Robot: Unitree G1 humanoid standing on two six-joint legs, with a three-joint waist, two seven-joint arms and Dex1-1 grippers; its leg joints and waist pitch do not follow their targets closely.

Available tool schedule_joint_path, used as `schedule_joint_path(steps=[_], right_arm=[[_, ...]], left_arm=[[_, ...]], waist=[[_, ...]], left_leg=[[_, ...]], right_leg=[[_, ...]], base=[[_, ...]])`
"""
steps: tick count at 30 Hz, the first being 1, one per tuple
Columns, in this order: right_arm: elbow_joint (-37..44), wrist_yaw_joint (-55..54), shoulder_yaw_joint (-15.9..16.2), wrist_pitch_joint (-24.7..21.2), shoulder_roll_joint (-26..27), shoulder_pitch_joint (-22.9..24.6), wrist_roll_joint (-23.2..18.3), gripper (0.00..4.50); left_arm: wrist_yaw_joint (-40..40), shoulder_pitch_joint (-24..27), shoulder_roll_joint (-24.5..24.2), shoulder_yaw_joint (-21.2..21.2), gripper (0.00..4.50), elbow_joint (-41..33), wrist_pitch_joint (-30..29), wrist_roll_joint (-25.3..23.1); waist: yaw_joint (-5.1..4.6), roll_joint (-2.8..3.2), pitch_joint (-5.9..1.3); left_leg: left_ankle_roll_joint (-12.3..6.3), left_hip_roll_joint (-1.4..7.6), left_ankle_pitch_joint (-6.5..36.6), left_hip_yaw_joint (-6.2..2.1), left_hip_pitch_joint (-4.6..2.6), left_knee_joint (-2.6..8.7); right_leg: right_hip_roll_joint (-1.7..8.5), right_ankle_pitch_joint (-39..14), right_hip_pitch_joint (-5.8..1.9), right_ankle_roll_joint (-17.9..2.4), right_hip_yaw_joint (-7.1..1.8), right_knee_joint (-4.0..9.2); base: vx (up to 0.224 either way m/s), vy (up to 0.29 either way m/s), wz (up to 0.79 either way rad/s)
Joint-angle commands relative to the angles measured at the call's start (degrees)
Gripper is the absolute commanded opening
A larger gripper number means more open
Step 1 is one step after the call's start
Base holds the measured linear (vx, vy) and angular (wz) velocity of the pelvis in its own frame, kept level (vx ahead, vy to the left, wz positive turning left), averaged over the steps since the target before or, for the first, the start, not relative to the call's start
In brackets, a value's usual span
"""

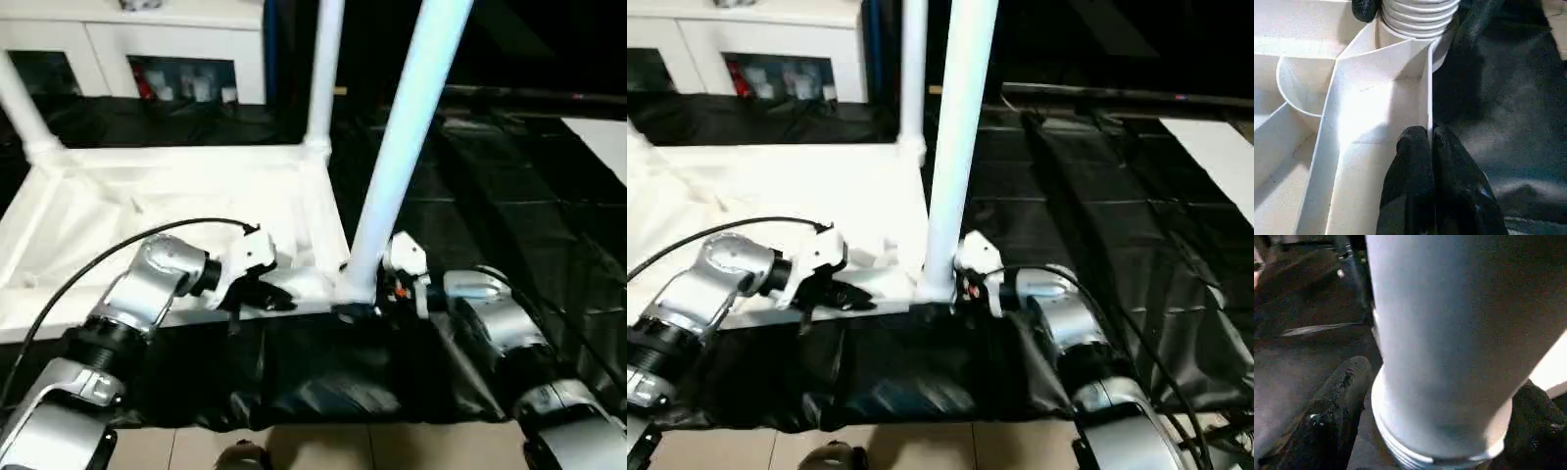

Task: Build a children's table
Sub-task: Rotate leg to tighten

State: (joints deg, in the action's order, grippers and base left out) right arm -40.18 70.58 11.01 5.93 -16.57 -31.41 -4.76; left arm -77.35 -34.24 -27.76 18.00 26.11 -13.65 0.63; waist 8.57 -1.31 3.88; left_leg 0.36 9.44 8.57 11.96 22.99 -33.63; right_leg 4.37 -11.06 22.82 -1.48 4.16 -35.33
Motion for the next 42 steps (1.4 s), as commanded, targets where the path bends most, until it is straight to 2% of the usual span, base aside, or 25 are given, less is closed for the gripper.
schedule_joint_path(steps=[1,4,5,10,11,16,18,19,21,22,23,24,25,27,29,31,32,33,34,35,36,37,38,39,42], right_arm=[[1.81,3.09,2.2,-1.08,0.2,0.82,-0.33,3.42],[4.91,4.81,2.58,-2.77,-0.08,2.08,-1.83,3.3],[5.44,4.85,2.68,-3.11,0.02,2.43,-2.01,3.04],[6.07,4.4,2.54,-4.23,0.58,3.52,-2.35,2.83],[5.87,3.1,2.1,-4.52,1.08,4.13,-2.2,2.83],[5.06,-4.77,-0.31,-6.71,3.81,4.94,-2.59,2.81],[2.32,-12.28,-2.31,-7.15,6.32,4.18,-2.01,2.81],[0.69,-16.27,-3.41,-7.05,7.72,3.68,-1.77,2.81],[-1.35,-21.19,-4.62,-7.02,9.3,2.98,-1.34,2.81],[-3.56,-26.17,-5.88,-7.04,11.1,2.17,-1.12,2.81],[-5.15,-29.62,-6.64,-7.0,12.33,1.52,-1.0,2.8],[-7.98,-35.66,-8.36,-7.4,15.03,0.13,-1.43,2.8],[-7.98,-35.66,-8.36,-7.4,15.03,0.13,-1.43,2.8],[-11.54,-44.24,-9.54,-7.29,17.73,-2.14,-0.41,2.8],[-12.46,-45.6,-9.77,-6.88,18.29,-2.68,-0.07,2.8],[-13.54,-46.13,-9.35,-5.15,18.95,-3.39,1.02,2.8],[-13.73,-46.12,-9.29,-4.59,19.06,-3.49,1.24,3.15],[-14.15,-46.36,-9.3,-3.95,19.2,-3.69,1.49,3.15],[-14.1,-45.27,-9.69,-3.58,18.96,-3.85,1.06,3.5],[-13.72,-42.33,-9.94,-3.45,18.37,-4.02,0.34,3.51],[-13.45,-41.24,-9.82,-3.39,18.13,-4.01,0.23,3.51],[-12.3,-38.42,-9.05,-2.94,17.07,-3.84,0.35,3.76],[-11.7,-36.91,-8.57,-2.61,16.39,-3.72,0.44,3.91],[-10.77,-34.58,-7.96,-2.61,15.51,-3.44,0.35,3.91],[-7.11,-25.99,-5.47,-1.98,12.09,-1.89,0.16,3.91]], left_arm=[[-1.14,-1.19,1.0,0.18,0.0,-3.15,1.41,2.72],[-2.8,-0.49,0.11,0.66,0.0,-3.45,1.43,2.75],[-2.89,-0.31,0.01,0.74,0.0,-3.41,1.46,2.72],[-2.23,-0.03,0.25,0.69,0.0,-2.66,1.91,2.01],[-0.39,-0.35,0.99,0.37,0.0,-1.64,2.07,1.3],[5.76,-1.44,3.51,-0.51,0.0,0.52,0.96,-0.13],[9.71,-2.09,5.5,-1.24,0.0,1.49,-0.14,-0.6],[11.48,-2.38,6.47,-1.36,0.0,1.86,-0.33,-0.96],[13.66,-2.76,7.6,-1.39,0.0,2.37,-0.89,-1.55],[16.12,-3.19,8.9,-1.36,0.0,2.98,-1.22,-2.23],[17.8,-3.51,9.87,-1.37,0.0,3.36,-1.65,-2.62],[21.37,-4.23,11.89,-1.59,0.0,4.26,-2.37,-3.26],[21.37,-4.23,11.89,-1.59,0.0,4.26,-2.37,-3.26],[25.23,-5.12,14.41,-2.23,0.0,5.36,-3.01,-3.64],[25.82,-5.19,14.92,-2.38,0.0,5.43,-3.17,-3.67],[25.78,-5.11,15.56,-2.33,0.0,5.16,-3.07,-3.69],[25.58,-5.03,15.63,-2.25,0.0,5.01,-2.98,-3.67],[25.51,-4.97,15.7,-2.16,0.0,4.92,-2.91,-3.68],[24.36,-4.6,15.39,-1.92,0.0,4.27,-2.55,-3.42],[22.59,-4.04,14.63,-1.64,0.0,3.43,-1.72,-3.06],[22.07,-3.88,14.34,-1.57,0.0,3.25,-1.27,-2.96],[20.35,-3.4,13.39,-1.54,0.0,2.74,-0.38,-2.51],[19.88,-3.26,13.13,-1.55,0.0,2.59,-0.18,-2.37],[18.31,-2.94,12.41,-1.39,0.0,2.26,0.72,-2.01],[13.92,-2.17,9.76,-0.51,0.0,1.69,2.24,-1.71]], waist=[[-0.1,0.48,-4.13],[0.04,0.49,-4.17],[0.16,0.52,-4.26],[0.24,0.57,-4.24],[0.28,0.76,-4.23],[0.38,0.86,-4.13],[0.08,1.22,-3.87],[-0.09,1.13,-3.9],[-0.99,1.04,-3.5],[-1.19,1.02,-3.53],[-1.62,1.37,-3.39],[-1.8,1.46,-3.36],[-2.14,1.4,-3.25],[-2.94,1.38,-3.13],[-3.23,1.44,-3.18],[-3.48,1.53,-3.31],[-3.53,1.43,-3.23],[-3.51,1.48,-3.17],[-3.53,1.31,-3.19],[-3.53,1.26,-3.14],[-3.52,1.3,-3.18],[-3.58,1.38,-3.17],[-3.67,1.34,-3.35],[-3.69,1.58,-3.49],[-3.44,1.61,-3.67]], left_leg=[[1.22,4.98,18.94,-2.43,-2.57,4.52],[0.93,5.04,18.47,-2.41,-2.56,4.52],[0.79,5.03,17.93,-2.4,-2.55,4.46],[1.08,4.96,18.18,-2.4,-2.54,4.46],[1.46,4.99,18.65,-2.46,-2.57,4.51],[2.53,5.0,20.53,-2.61,-2.81,4.7],[3.97,4.86,23.57,-2.95,-3.01,4.77],[4.43,4.89,24.34,-3.06,-3.03,4.81],[5.88,4.75,29.01,-3.69,-3.42,4.92],[6.11,4.77,29.58,-3.89,-3.33,4.96],[6.51,4.76,30.65,-4.09,-3.14,5.24],[7.15,4.8,32.83,-4.39,-3.44,5.39],[7.46,4.76,33.82,-4.39,-3.46,5.48],[8.08,4.43,37.68,-4.65,-4.35,5.17],[7.65,4.32,38.48,-4.84,-4.28,5.19],[7.41,4.46,38.11,-4.92,-3.91,5.59],[7.41,4.47,38.34,-4.85,-3.86,5.65],[7.39,4.43,39.14,-4.69,-4.23,5.58],[7.27,4.37,39.23,-4.57,-4.41,5.44],[6.81,4.34,38.79,-4.57,-4.39,5.31],[6.39,4.39,38.2,-4.61,-4.08,5.35],[6.37,4.47,37.78,-4.68,-3.89,5.48],[6.3,4.55,36.99,-4.72,-3.52,5.67],[6.25,4.61,35.8,-4.58,-3.4,5.8],[5.27,4.59,32.69,-3.92,-3.33,5.76]], right_leg=[[5.71,-14.33,-1.72,-11.72,-3.38,4.38],[5.63,-13.57,-1.68,-11.88,-3.35,4.29],[5.63,-12.71,-1.72,-11.97,-3.33,4.19],[5.61,-12.79,-1.67,-12.17,-3.29,4.21],[5.68,-13.56,-1.7,-11.87,-3.32,4.3],[5.7,-15.04,-1.53,-11.57,-3.35,4.52],[6.11,-19.66,-1.35,-10.75,-3.41,5.09],[6.24,-20.81,-1.33,-10.54,-3.39,5.17],[6.44,-27.61,-1.01,-9.0,-3.13,5.94],[6.51,-28.72,-1.19,-8.44,-3.05,5.96],[6.41,-29.93,-1.22,-7.7,-2.97,6.1],[6.36,-31.19,-1.12,-7.05,-2.72,6.3],[6.27,-31.42,-1.0,-6.93,-2.69,6.39],[6.2,-32.93,-0.31,-6.48,-2.49,6.98],[6.29,-33.61,-0.59,-5.73,-2.27,7.32],[6.15,-30.63,-0.99,-5.91,-2.02,7.18],[6.11,-30.26,-0.92,-5.88,-1.97,7.25],[6.09,-30.05,-0.57,-5.99,-1.96,7.36],[6.19,-30.09,-0.4,-6.07,-1.94,7.46],[6.48,-30.46,-0.52,-6.06,-1.87,7.61],[6.67,-30.52,-0.8,-5.88,-1.85,7.56],[6.72,-30.26,-0.9,-5.88,-1.88,7.45],[6.68,-28.88,-1.24,-6.04,-1.92,7.14],[6.49,-26.19,-1.28,-6.78,-2.04,6.78],[6.28,-19.67,-1.42,-9.05,-2.39,6.24]], base=[[0.0,0.0,0.0],[0.0,0.0,0.0],[0.0,0.0,0.0],[0.0,0.0,0.0],[0.0,0.0,0.0],[0.0,0.0,0.0],[0.0,0.0,0.0],[0.0,0.0,0.0],[0.0,0.0,0.0],[0.0,0.0,0.0],[0.0,0.0,0.0],[0.0,0.0,0.0],[0.0,0.0,0.0],[0.0,0.0,0.0],[0.0,0.0,0.0],[0.0,0.0,0.0],[0.0,0.0,0.0],[0.0,0.0,0.0],[0.0,0.0,0.0],[0.0,0.0,0.0],[0.0,0.0,0.0],[0.0,0.0,0.0],[0.0,0.0,0.0],[0.0,0.0,0.0],[0.0,0.0,0.0]])
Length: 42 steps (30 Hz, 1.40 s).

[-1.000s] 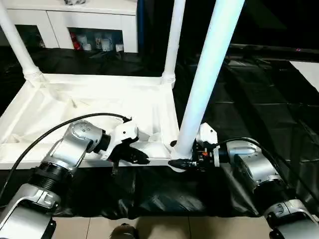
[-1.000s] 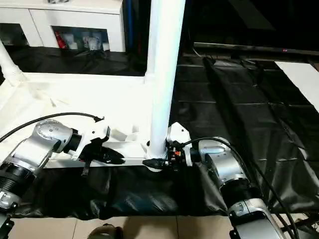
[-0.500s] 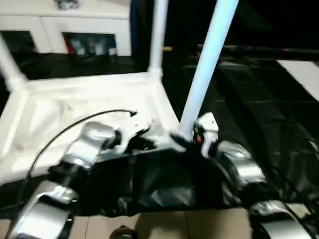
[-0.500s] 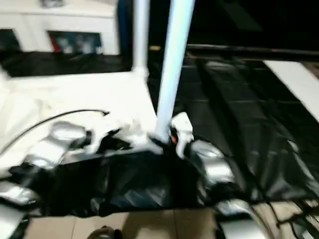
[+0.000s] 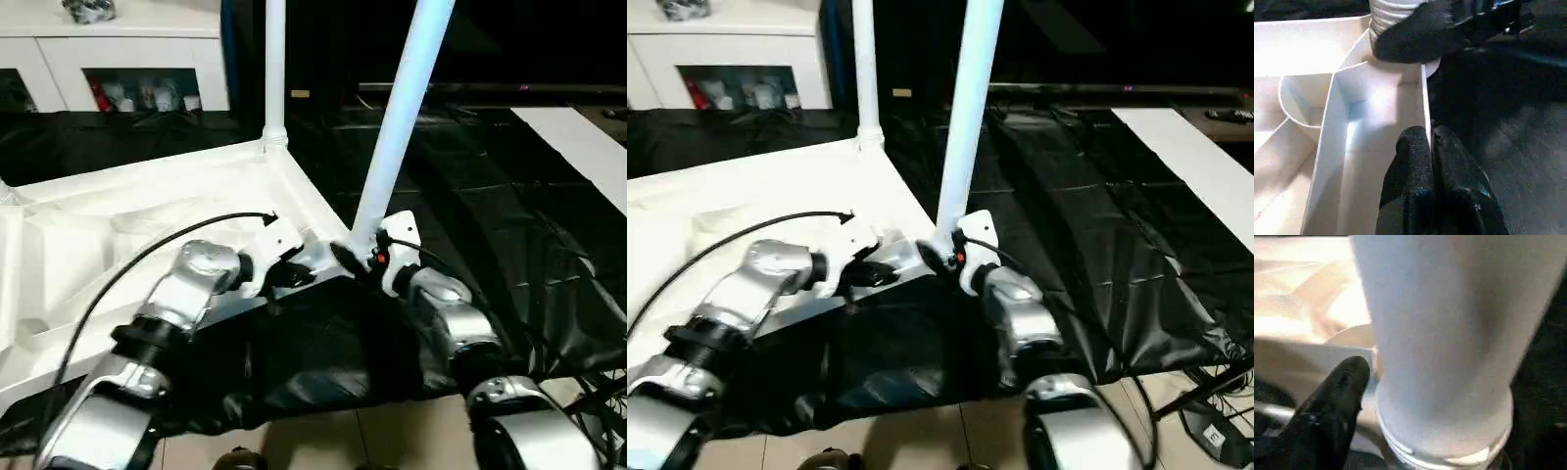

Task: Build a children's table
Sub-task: Rotate leg to tighten

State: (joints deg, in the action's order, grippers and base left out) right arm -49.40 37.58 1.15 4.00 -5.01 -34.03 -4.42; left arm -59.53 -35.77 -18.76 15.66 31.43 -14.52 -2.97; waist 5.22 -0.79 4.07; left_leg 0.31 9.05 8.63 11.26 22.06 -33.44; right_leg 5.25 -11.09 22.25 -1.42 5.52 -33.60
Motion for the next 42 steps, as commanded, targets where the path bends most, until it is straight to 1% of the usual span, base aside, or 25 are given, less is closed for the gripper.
schedule_joint_path(steps=[1,3,4,5,8,9,12,13,14,16,20,21,23,24,26,27,31,34,35,36,37,38,39,40,42], right_arm=[[2.52,8.21,4.71,0.15,0.0,0.97,-0.19,3.91],[4.39,14.44,6.03,0.8,-2.53,2.08,-0.56,3.91],[4.74,15.85,6.2,0.76,-3.04,2.31,-0.77,3.91],[6.31,21.27,7.22,0.64,-5.29,3.36,-1.33,3.91],[7.58,25.82,8.18,1.11,-7.1,4.27,-1.15,3.91],[8.87,29.19,8.89,0.81,-8.46,5.02,-1.49,3.91],[10.19,31.67,9.56,0.73,-9.77,5.69,-1.84,3.91],[11.43,33.82,10.04,-0.07,-10.57,6.11,-2.44,3.77],[12.18,35.04,10.27,-0.4,-11.04,6.37,-2.72,3.66],[13.24,36.63,10.66,-0.69,-11.62,6.7,-3.08,3.55],[13.95,38.04,11.17,-0.84,-11.93,6.93,-3.01,3.29],[14.14,38.19,11.32,-0.86,-11.92,7.08,-2.91,3.11],[14.22,38.2,11.57,-0.83,-11.82,7.22,-2.72,2.95],[14.21,37.72,11.9,-1.08,-11.35,7.36,-2.53,2.9],[14.26,37.42,12.07,-1.25,-11.06,7.38,-2.43,2.84],[14.08,36.7,11.98,-1.41,-10.69,7.38,-2.35,2.78],[12.4,29.94,10.25,-2.03,-8.27,7.2,-1.78,2.75],[10.14,22.78,8.56,-2.12,-6.1,6.32,-1.07,2.75],[7.45,15.01,6.49,-2.13,-3.69,5.14,-0.69,2.74],[4.81,7.78,4.31,-3.04,-1.28,3.78,-1.02,2.74],[4.67,7.42,4.19,-3.07,-1.11,3.7,-1.08,2.74],[2.59,2.55,2.68,-3.59,1.4,2.5,-1.85,2.74],[2.05,1.1,2.47,-3.78,2.02,2.16,-1.81,2.74],[1.51,-0.35,2.26,-3.97,2.63,1.81,-1.77,2.74],[-0.87,-5.99,1.62,-4.78,5.12,0.13,-1.46,2.74]], left_arm=[[-4.46,-0.59,0.42,1.96,0.0,-3.64,3.23,1.89],[-7.19,-0.42,-1.15,2.53,0.0,-3.56,4.0,1.89],[-7.9,-0.4,-1.44,2.59,0.0,-3.58,4.1,2.0],[-11.01,-0.33,-2.74,2.87,0.0,-3.96,3.98,2.66],[-13.54,-0.39,-3.71,2.92,0.0,-3.99,4.16,3.23],[-15.56,-0.48,-4.54,3.15,0.0,-4.04,3.98,3.63],[-17.82,-0.54,-5.38,3.4,0.0,-4.1,3.86,4.23],[-19.44,-0.8,-6.15,3.69,0.0,-3.48,4.22,4.23],[-20.44,-0.98,-6.6,3.88,0.0,-3.09,4.35,4.19],[-21.9,-1.36,-7.33,4.19,0.0,-2.47,4.51,3.96],[-22.8,-2.17,-8.22,4.45,0.0,-1.28,5.29,3.02],[-22.45,-2.36,-8.29,4.39,0.0,-0.96,5.66,2.81],[-21.87,-2.59,-8.3,4.27,0.0,-0.64,5.97,2.67],[-21.87,-2.62,-8.44,4.19,0.0,-0.77,5.97,2.87],[-22.16,-2.57,-8.62,4.14,0.0,-0.82,6.05,2.93],[-22.1,-2.54,-8.76,4.12,0.0,-0.8,6.22,2.8],[-19.18,-2.71,-8.43,3.63,0.0,-0.21,6.66,1.65],[-15.6,-3.17,-7.39,3.04,0.0,0.62,5.57,1.1],[-11.22,-3.74,-5.74,2.15,0.0,1.47,4.05,0.74],[-7.18,-4.2,-3.98,1.49,0.0,1.73,2.43,0.29],[-6.89,-4.23,-3.86,1.45,0.0,1.75,2.34,0.24],[-2.64,-4.67,-2.08,0.88,0.0,2.0,0.87,-0.43],[-1.53,-4.77,-1.6,0.75,0.0,2.06,0.56,-0.64],[-0.43,-4.86,-1.11,0.62,0.0,2.12,0.26,-0.85],[3.48,-5.11,0.98,0.01,0.0,2.22,-1.37,-1.31]], waist=[[0.1,1.02,-3.92],[0.56,0.9,-4.02],[0.78,0.85,-4.06],[1.39,0.88,-4.06],[1.94,0.82,-4.12],[2.07,1.05,-4.22],[2.63,1.09,-4.53],[2.69,1.09,-4.56],[2.78,1.4,-4.57],[2.85,1.35,-4.55],[2.97,1.3,-4.29],[2.89,0.83,-4.22],[3.0,0.96,-4.11],[2.94,0.59,-4.06],[2.97,0.61,-4.07],[2.92,0.42,-4.07],[2.72,0.81,-4.04],[2.39,0.81,-4.01],[2.25,1.02,-3.94],[1.8,0.89,-3.81],[1.47,0.82,-3.85],[1.31,0.88,-3.87],[0.89,1.1,-3.84],[0.78,1.1,-3.92],[0.41,1.57,-3.93]], left_leg=[[4.87,4.94,31.78,-3.0,-2.58,5.46],[3.19,4.94,27.28,-2.43,-2.49,5.17],[2.85,5.03,26.39,-2.38,-2.48,5.12],[2.17,5.15,24.59,-2.06,-2.42,5.0],[1.7,5.25,23.13,-1.76,-2.42,4.86],[1.69,5.17,22.54,-1.71,-2.36,4.73],[0.6,5.34,18.84,-1.79,-1.86,4.67],[0.54,5.33,18.54,-1.76,-1.87,4.66],[0.52,5.31,18.67,-1.75,-2.01,4.66],[0.66,5.34,18.84,-1.76,-2.0,4.67],[1.98,5.43,22.02,-1.92,-2.26,4.94],[2.42,5.46,22.98,-1.89,-2.41,4.99],[2.87,5.48,23.78,-1.99,-2.57,4.96],[2.91,5.5,23.68,-2.01,-2.46,5.01],[2.86,5.51,23.15,-2.13,-2.3,5.0],[2.79,5.52,22.71,-2.13,-2.24,5.03],[3.34,5.58,22.98,-2.2,-2.34,5.15],[4.16,5.43,24.15,-2.29,-2.46,5.12],[4.72,5.41,24.91,-2.41,-2.6,5.15],[5.72,5.34,26.26,-2.69,-2.51,5.25],[6.35,5.17,27.73,-3.03,-2.64,5.17],[6.4,5.16,28.03,-3.1,-2.64,5.13],[6.47,5.26,28.62,-3.15,-2.61,5.23],[6.54,5.29,28.66,-3.13,-2.65,5.22],[6.68,5.17,29.42,-2.99,-2.64,5.29]], right_leg=[[5.39,-18.7,-0.83,-9.44,-3.8,4.55],[5.47,-16.07,-1.13,-10.69,-3.94,4.37],[5.42,-15.88,-1.23,-10.85,-3.89,4.27],[5.27,-15.36,-1.32,-11.38,-3.88,4.14],[5.13,-14.43,-1.21,-12.03,-3.9,3.76],[5.08,-13.89,-1.43,-12.24,-3.84,3.72],[4.91,-9.47,-1.88,-13.17,-3.67,2.92],[4.91,-9.08,-1.89,-13.42,-3.63,2.87],[4.78,-8.92,-1.88,-13.45,-3.56,2.99],[4.84,-8.71,-1.93,-13.96,-3.56,2.86],[5.03,-14.05,-1.71,-13.06,-3.58,3.4],[5.12,-15.64,-1.61,-12.79,-3.63,3.61],[5.34,-18.16,-1.44,-12.25,-3.69,3.81],[5.39,-19.06,-1.47,-11.87,-3.71,3.91],[5.58,-20.21,-1.56,-11.3,-3.72,3.93],[5.58,-20.56,-1.57,-10.98,-3.72,3.96],[5.48,-19.82,-1.32,-11.15,-3.78,3.81],[5.69,-21.49,-1.22,-10.68,-3.86,4.11],[5.7,-22.11,-0.99,-10.62,-3.88,4.19],[5.81,-23.64,-1.03,-10.65,-3.78,4.15],[5.92,-26.39,-1.1,-9.78,-3.49,4.46],[6.0,-27.02,-1.14,-9.33,-3.44,4.55],[5.91,-26.79,-1.0,-9.02,-3.53,4.69],[5.9,-26.15,-0.96,-9.09,-3.54,4.67],[5.5,-23.31,-0.8,-9.54,-3.65,4.47]], base=[[0.0,0.0,0.0],[0.0,0.0,0.0],[0.0,0.0,0.0],[0.0,0.0,0.0],[0.0,0.0,0.0],[0.0,0.0,0.0],[0.0,0.0,0.0],[0.0,0.0,0.0],[0.0,0.0,0.0],[0.0,0.0,0.0],[0.0,0.0,0.0],[0.0,0.0,0.0],[0.0,0.0,0.0],[0.0,0.0,0.0],[0.0,0.0,0.0],[0.0,0.0,0.0],[0.0,0.0,0.0],[0.0,0.0,0.0],[0.0,0.0,0.0],[0.0,0.0,0.0],[0.0,0.0,0.0],[0.0,0.0,0.0],[0.0,0.0,0.0],[0.0,0.0,0.0],[0.0,0.0,0.0]])
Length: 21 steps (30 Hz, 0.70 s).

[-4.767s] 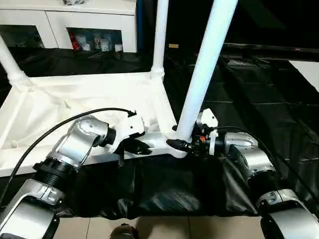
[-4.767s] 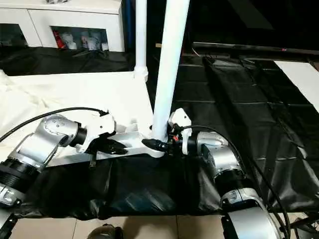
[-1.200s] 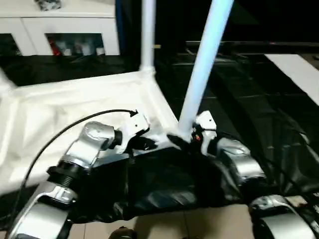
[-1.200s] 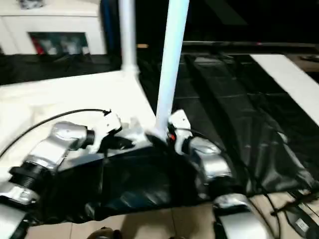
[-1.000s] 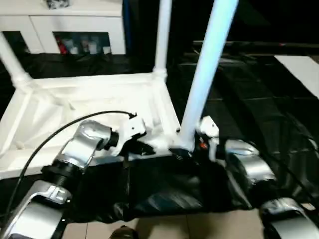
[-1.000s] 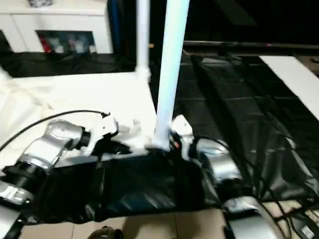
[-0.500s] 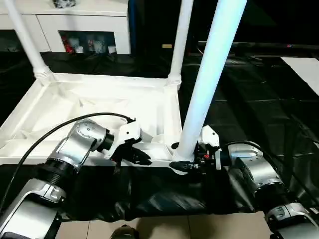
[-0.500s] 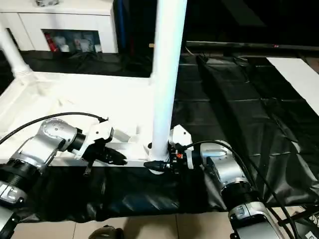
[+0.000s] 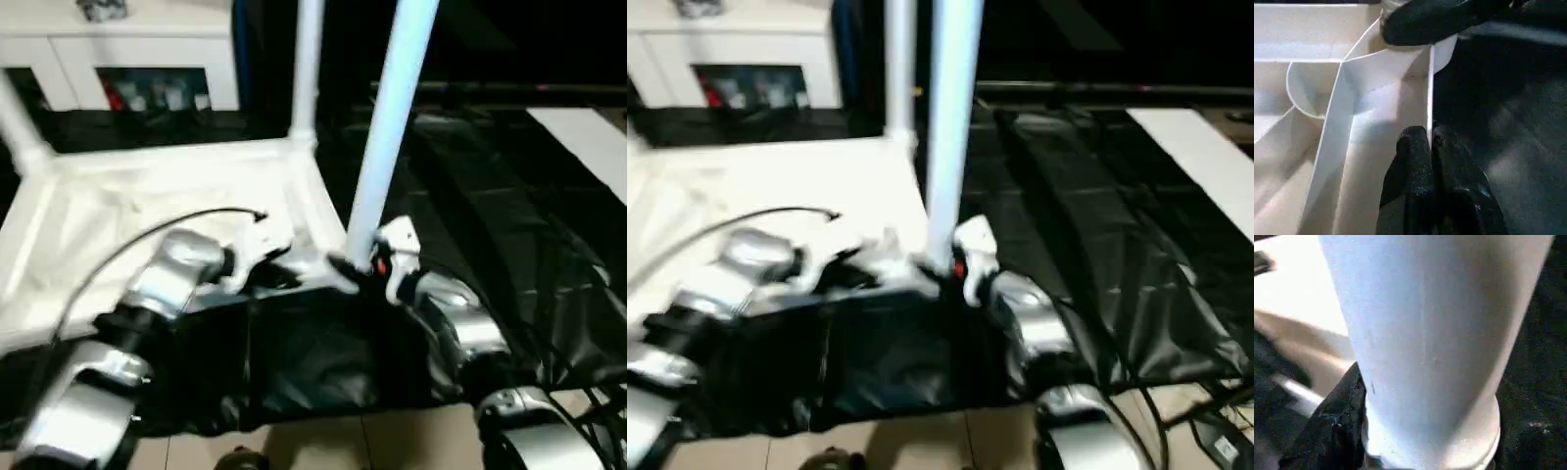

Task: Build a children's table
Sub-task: Rotate leg to tighten

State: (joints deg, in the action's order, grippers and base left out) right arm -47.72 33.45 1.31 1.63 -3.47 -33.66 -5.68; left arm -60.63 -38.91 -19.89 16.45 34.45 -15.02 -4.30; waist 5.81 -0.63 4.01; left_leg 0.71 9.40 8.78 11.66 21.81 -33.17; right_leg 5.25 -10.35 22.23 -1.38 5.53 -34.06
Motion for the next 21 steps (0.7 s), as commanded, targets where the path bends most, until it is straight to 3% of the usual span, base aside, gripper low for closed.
schedule_joint_path(steps=[1,4,6,8,12,15,18,20,21], right_arm=[[-4.29,-4.95,1.1,-2.82,5.44,-1.57,-0.03,2.74],[-6.07,-7.36,1.73,-0.82,7.56,-2.79,1.6,2.74],[-6.63,-7.88,1.65,-0.46,7.95,-3.07,1.87,3.3],[-7.27,-6.93,0.55,-0.62,8.29,-3.41,0.77,3.44],[-5.86,-5.98,1.21,1.28,6.41,-2.63,2.07,3.8],[-3.32,-3.81,1.96,1.75,4.72,-1.2,2.24,3.8],[6.34,2.74,3.02,1.34,0.26,4.34,1.01,3.8],[10.14,4.88,3.09,0.57,-1.5,6.44,0.3,3.8],[13.83,6.85,3.2,-0.26,-3.29,8.47,-0.59,3.8]], left_arm=[[6.69,-1.99,3.62,-0.97,0.0,-0.86,-1.7,-0.27],[9.16,-2.18,5.74,-1.07,0.0,-0.12,-1.74,-0.49],[9.73,-2.27,6.1,-1.02,0.0,0.12,-1.65,-0.63],[9.46,-2.48,6.06,-0.61,0.0,0.62,-0.24,-0.91],[7.64,-2.42,4.57,-0.19,0.0,1.4,3.03,-1.37],[6.86,-2.29,3.61,-0.12,0.0,2.27,5.8,-1.75],[5.68,-2.09,1.37,0.35,0.0,5.49,14.17,-2.98],[4.59,-2.23,0.51,0.51,0.0,6.83,16.37,-3.13],[4.25,-2.59,-0.12,0.21,0.0,7.96,17.82,-3.07]], waist=[[-0.28,1.44,-3.9],[-0.6,1.2,-3.9],[-0.57,1.08,-3.92],[-0.64,1.1,-3.91],[-0.79,1.1,-3.92],[-0.55,1.11,-3.93],[-0.18,0.96,-4.14],[-0.11,0.87,-4.34],[-0.03,1.27,-4.27]], left_leg=[[6.38,4.75,29.42,-3.39,-2.45,5.04],[5.72,4.5,29.22,-3.11,-2.54,4.75],[4.76,4.52,27.64,-3.09,-2.25,4.75],[4.44,4.59,27.57,-3.04,-2.27,4.81],[4.64,4.62,27.96,-3.01,-2.23,4.98],[4.35,4.61,27.82,-3.0,-2.21,4.94],[3.3,4.73,25.35,-2.71,-2.09,4.96],[2.61,4.7,22.92,-2.77,-1.6,4.98],[2.3,4.67,22.81,-2.66,-1.72,4.89]], right_leg=[[5.38,-23.36,-0.72,-9.8,-3.64,4.93],[5.47,-22.37,-0.7,-10.25,-3.75,5.09],[5.52,-22.33,-1.0,-9.86,-3.77,5.12],[5.37,-21.96,-0.91,-9.76,-3.79,5.07],[5.17,-20.77,-0.91,-9.82,-3.76,4.91],[5.35,-21.03,-0.97,-9.57,-3.82,5.02],[5.06,-17.93,-1.22,-8.6,-3.96,4.88],[5.04,-14.41,-1.71,-9.37,-3.87,4.3],[5.02,-14.49,-1.61,-9.72,-3.85,4.34]], base=[[0.0,0.0,0.0],[0.0,0.0,0.0],[0.0,0.0,0.0],[0.0,0.0,0.0],[0.0,0.0,0.0],[0.0,0.0,0.0],[0.0,0.0,0.0],[0.0,0.0,0.0],[0.0,0.0,0.0]])
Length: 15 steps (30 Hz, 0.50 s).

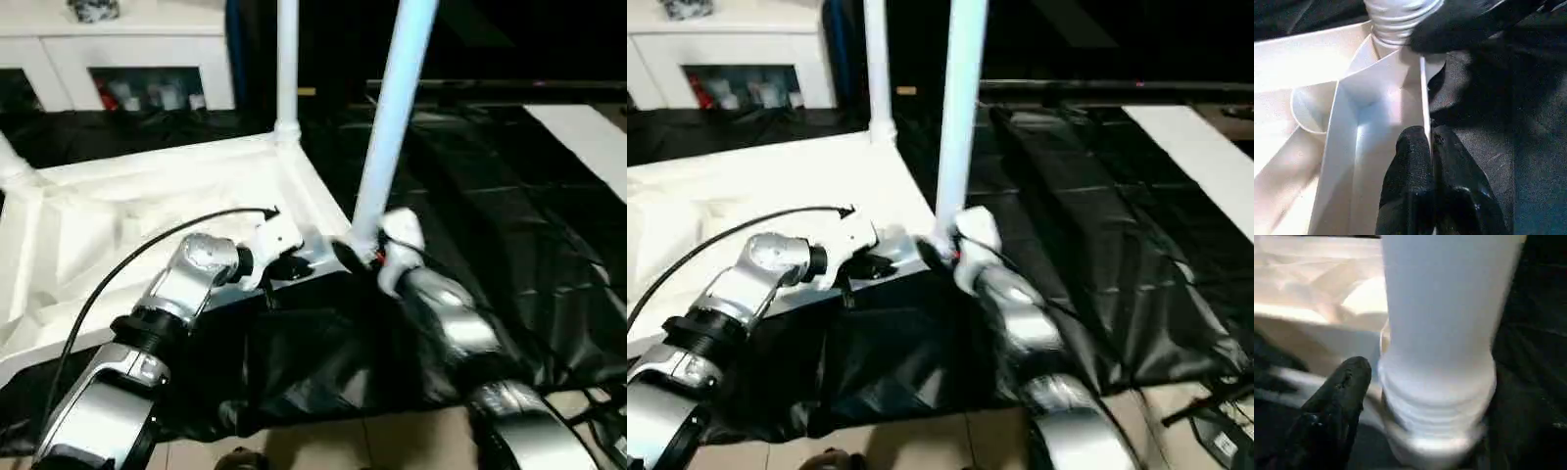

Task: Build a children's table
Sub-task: Rotate leg to tighten

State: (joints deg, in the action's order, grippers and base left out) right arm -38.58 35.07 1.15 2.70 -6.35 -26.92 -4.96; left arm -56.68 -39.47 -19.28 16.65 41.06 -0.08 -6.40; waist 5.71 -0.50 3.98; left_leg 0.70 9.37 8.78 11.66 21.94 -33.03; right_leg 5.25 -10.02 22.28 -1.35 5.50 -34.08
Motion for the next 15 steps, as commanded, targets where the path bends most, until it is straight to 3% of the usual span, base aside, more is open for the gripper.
schedule_joint_path(steps=[1,6,9,10,15], right_arm=[[5.53,5.68,3.36,-1.52,-0.81,2.2,-1.49,3.8],[18.37,13.13,2.53,-6.88,-7.06,9.2,-6.42,3.8],[22.72,16.07,2.06,-9.69,-9.1,11.42,-8.84,3.8],[24.52,16.98,1.84,-10.8,-9.83,12.28,-9.76,3.91],[28.89,15.32,0.73,-13.12,-10.63,14.58,-10.74,3.91]], left_arm=[[0.08,-2.12,-0.88,-0.07,0.0,1.61,3.2,-0.88],[-5.16,-2.99,-2.93,-0.66,0.0,4.23,6.49,0.87],[-8.96,-2.91,-3.38,-1.14,0.0,4.1,5.47,2.67],[-9.89,-2.92,-3.72,-1.47,0.44,3.98,5.12,3.23],[-12.66,-0.57,-5.24,-5.66,0.76,-2.29,2.53,9.5]], waist=[[0.1,0.96,-4.13],[0.68,0.79,-4.17],[1.16,0.83,-4.22],[1.2,0.91,-4.2],[1.29,0.83,-4.27]], left_leg=[[2.0,4.61,23.12,-2.5,-1.96,4.71],[1.06,4.72,22.05,-2.75,-1.47,4.6],[0.68,4.96,20.29,-2.52,-1.54,4.59],[0.77,4.97,20.47,-2.47,-1.63,4.58],[1.83,5.01,20.87,-2.39,-1.64,4.62]], right_leg=[[4.89,-15.51,-1.57,-9.46,-3.8,4.76],[5.25,-18.68,-2.17,-9.02,-3.68,4.97],[5.09,-15.86,-1.93,-10.5,-3.64,4.49],[5.09,-15.72,-1.83,-10.82,-3.66,4.48],[5.21,-13.47,-1.67,-12.68,-3.65,4.0]], base=[[0.0,0.0,0.0],[0.0,0.0,0.0],[0.0,0.0,0.0],[0.0,0.0,0.0],[0.0,0.0,0.0]])
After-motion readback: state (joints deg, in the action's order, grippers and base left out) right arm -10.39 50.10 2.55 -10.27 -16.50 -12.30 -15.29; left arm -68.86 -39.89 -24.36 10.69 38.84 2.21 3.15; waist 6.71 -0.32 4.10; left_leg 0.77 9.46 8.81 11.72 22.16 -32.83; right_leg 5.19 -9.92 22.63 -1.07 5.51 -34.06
